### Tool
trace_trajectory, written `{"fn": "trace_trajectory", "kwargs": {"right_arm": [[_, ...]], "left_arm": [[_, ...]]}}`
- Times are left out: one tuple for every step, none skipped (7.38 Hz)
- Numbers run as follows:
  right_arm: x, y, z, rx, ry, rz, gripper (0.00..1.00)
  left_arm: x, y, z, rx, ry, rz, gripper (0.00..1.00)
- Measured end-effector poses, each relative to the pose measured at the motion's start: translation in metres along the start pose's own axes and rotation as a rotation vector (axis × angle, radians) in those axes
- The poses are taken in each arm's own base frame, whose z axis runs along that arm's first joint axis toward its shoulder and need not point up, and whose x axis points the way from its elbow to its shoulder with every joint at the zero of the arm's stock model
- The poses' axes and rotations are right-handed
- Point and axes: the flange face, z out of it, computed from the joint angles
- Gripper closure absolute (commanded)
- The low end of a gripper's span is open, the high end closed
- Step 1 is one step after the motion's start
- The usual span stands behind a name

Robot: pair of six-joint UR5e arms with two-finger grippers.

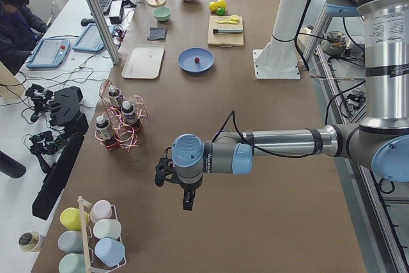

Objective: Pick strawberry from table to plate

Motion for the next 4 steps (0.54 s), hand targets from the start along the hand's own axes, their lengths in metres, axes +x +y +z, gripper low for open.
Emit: {"fn": "trace_trajectory", "kwargs": {"right_arm": [[0.0001,0.0002,0.0004,-0.001,0.0,0.001,0.0],[0.0001,0.0001,0.0011,-0.002,0.0,0.0,0.0],[0.0001,0.0002,0.0017,-0.004,-0.001,0.001,0.0],[0.0001,0.0006,0.0022,-0.005,-0.002,0.001,0.0]], "left_arm": [[-0.0003,0.0021,0.0009,-0.003,0.0,-0.002,0.02],[-0.0008,0.0039,0.0015,-0.005,0.0,-0.004,0.02],[-0.0013,0.0049,0.0021,-0.007,0.001,-0.006,0.02],[-0.0016,0.0056,0.0025,-0.007,0.001,-0.006,0.02]]}}
